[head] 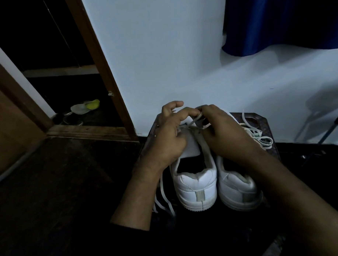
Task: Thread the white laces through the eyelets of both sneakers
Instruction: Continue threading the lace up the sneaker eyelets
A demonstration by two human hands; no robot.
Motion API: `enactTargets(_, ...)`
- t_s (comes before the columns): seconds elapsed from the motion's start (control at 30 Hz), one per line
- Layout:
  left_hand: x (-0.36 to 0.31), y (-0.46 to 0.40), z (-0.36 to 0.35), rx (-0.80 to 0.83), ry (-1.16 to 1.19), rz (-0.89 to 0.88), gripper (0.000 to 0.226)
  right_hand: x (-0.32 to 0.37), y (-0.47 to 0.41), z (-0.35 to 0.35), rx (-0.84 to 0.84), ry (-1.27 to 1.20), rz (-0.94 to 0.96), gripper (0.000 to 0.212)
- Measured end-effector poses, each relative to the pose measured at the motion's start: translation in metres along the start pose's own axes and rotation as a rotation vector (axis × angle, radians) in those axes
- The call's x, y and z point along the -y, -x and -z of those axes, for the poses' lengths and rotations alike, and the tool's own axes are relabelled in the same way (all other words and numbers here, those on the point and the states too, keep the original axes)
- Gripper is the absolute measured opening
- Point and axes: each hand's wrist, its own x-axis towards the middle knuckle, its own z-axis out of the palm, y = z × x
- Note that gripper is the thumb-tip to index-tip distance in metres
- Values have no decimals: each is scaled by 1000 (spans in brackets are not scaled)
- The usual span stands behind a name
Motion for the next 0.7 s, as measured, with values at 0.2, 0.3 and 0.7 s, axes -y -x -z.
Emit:
enactTargets(0.2,8,1,4,-78,9,118,56,8,0,7,-37,-467,-289,28)
enactTargets(0.3,13,0,4,-132,174,307,31,9,2,6,-86,-305,-193,25)
enactTargets(0.7,11,2,9,-155,238,353,28,13,-4,-5,5,160,33,10)
